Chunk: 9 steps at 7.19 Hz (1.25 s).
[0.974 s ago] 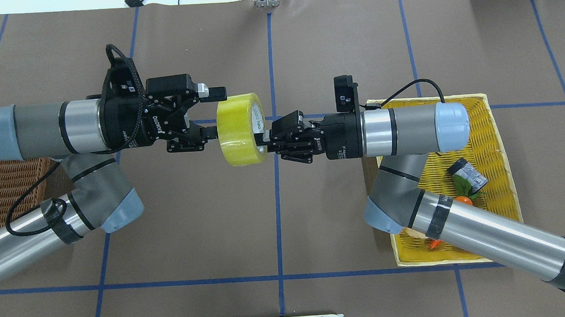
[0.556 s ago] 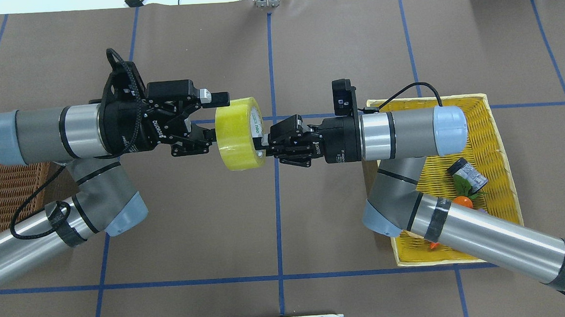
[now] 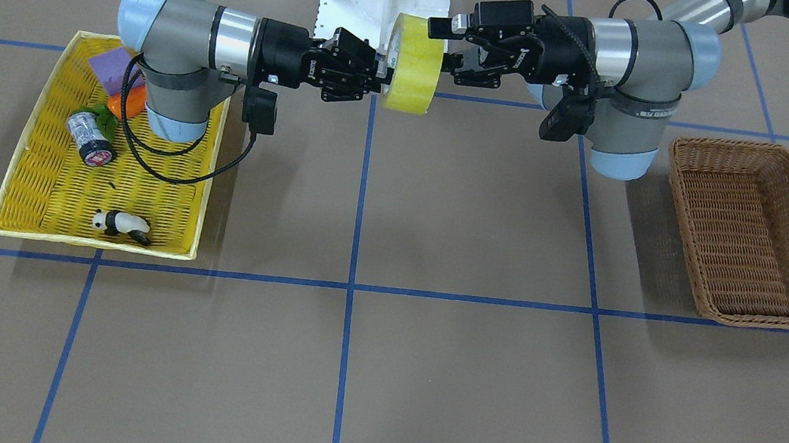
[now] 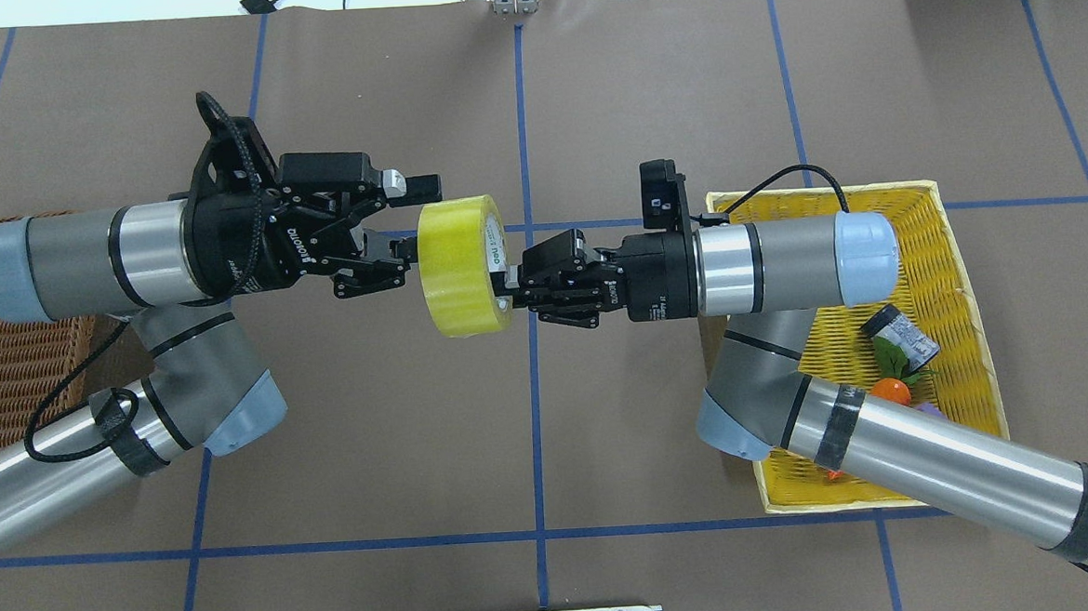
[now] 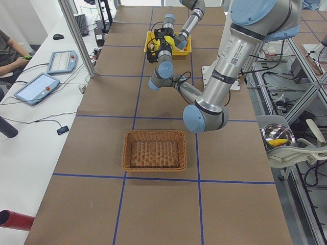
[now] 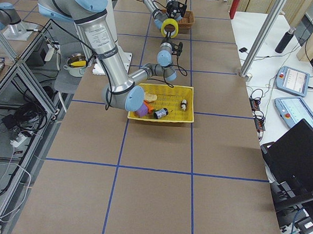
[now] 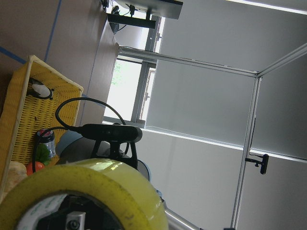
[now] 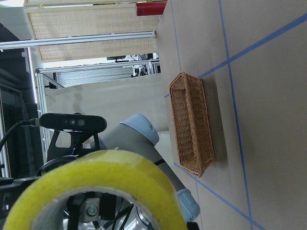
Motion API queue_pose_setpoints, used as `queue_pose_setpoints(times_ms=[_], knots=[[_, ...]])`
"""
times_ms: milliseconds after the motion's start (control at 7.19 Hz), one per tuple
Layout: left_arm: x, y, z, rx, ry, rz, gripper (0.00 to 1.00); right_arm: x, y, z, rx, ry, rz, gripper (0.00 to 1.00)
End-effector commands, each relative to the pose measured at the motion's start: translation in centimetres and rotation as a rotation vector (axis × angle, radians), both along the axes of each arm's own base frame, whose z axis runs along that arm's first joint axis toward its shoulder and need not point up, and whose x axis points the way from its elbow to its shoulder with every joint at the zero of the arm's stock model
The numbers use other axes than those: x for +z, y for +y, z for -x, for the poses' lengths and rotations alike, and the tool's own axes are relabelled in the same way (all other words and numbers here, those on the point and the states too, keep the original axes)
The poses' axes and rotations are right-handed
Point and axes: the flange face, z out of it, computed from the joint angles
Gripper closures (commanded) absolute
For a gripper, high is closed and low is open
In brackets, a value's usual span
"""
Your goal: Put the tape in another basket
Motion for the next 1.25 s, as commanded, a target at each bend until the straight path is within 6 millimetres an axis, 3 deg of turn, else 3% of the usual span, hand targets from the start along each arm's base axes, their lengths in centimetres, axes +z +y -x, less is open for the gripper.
queue_pose_setpoints(times_ms=[0, 139, 278, 556, 974, 1113], knots=[[0.3, 0.1, -0.1, 0.001, 0.0, -0.001, 0.44, -0.2, -0.1, 0.0, 0.001, -0.006, 0.012, 0.86], [0.4, 0.1, -0.1, 0.002, -0.001, 0.001, 0.59, -0.3, -0.2, 0.0, 0.004, -0.011, 0.021, 0.69], [0.5, 0.2, -0.2, 0.003, -0.001, 0.001, 0.77, -0.6, -0.2, 0.0, -0.005, -0.019, 0.038, 0.45], [0.5, 0.2, -0.1, 0.003, 0.001, -0.001, 1.0, -0.7, -0.3, -0.1, -0.005, -0.023, 0.052, 0.1], [0.8, 0.4, 0.8, -0.001, 0.017, -0.01, 1.0, 1.4, 0.3, -1.0, -0.007, -0.042, 0.043, 0.02], [2.6, 0.8, 2.3, -0.023, -0.001, -0.007, 1.0, 1.6, 0.2, -1.2, 0.001, -0.041, 0.04, 0.02]])
